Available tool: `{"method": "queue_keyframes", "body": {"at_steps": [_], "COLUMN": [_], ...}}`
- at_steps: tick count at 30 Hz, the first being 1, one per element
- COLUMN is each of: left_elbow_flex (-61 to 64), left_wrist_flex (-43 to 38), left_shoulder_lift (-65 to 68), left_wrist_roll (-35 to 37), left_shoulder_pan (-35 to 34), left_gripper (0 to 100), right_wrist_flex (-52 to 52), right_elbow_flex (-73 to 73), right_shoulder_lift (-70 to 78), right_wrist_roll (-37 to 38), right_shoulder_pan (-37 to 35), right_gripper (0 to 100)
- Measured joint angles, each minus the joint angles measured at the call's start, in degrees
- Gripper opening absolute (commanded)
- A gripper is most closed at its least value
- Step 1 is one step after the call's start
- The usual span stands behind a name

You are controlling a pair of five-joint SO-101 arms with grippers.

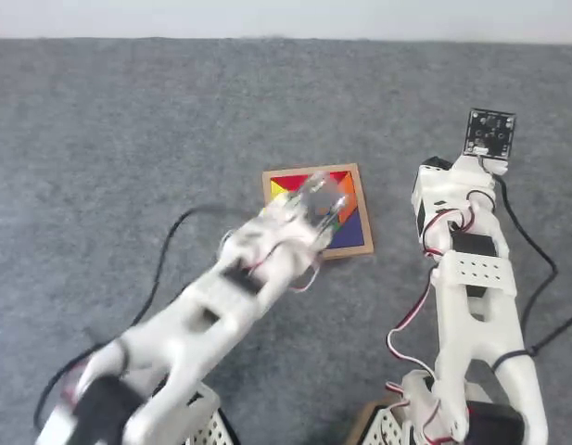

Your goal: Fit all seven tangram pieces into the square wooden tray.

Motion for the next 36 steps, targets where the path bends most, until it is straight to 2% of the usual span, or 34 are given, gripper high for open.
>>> {"method": "queue_keyframes", "body": {"at_steps": [2,6,14,20,22,26,30,36], "left_elbow_flex": [5.98,8.35,15.21,27.87,28.57,28.57,27.78,27.69], "left_wrist_flex": [-5.8,-5.27,8.79,15.47,20.22,37.45,47.21,61.19], "left_shoulder_lift": [-5.01,-12.66,-30.77,-55.3,-64.62,-81.14,-81.23,-82.64], "left_wrist_roll": [-0.26,-0.26,2.37,2.46,2.99,6.15,6.77,6.95], "left_shoulder_pan": [-1.58,-8.97,-28.84,-38.77,-40.62,-40.79,-39.82,-35.78], "left_gripper": [1,1,1,1,1,1,1,2], "right_wrist_flex": [0.53,2.37,2.9,3.08,3.08,4.4,14.42,27.78], "right_elbow_flex": [0.0,1.32,14.42,29.01,34.46,42.37,42.55,42.55], "right_shoulder_lift": [0.0,-1.76,-24.88,-47.65,-54.68,-67.6,-76.57,-76.75], "right_wrist_roll": [1.05,3.69,4.92,13.36,15.03,15.82,16.09,16.35], "right_shoulder_pan": [-0.7,-2.73,-4.04,-4.4,-4.57,-5.01,-5.63,-5.45], "right_gripper": [0.7,0.7,0.7,0.9,0.9,0.9,0.8,0.9]}}
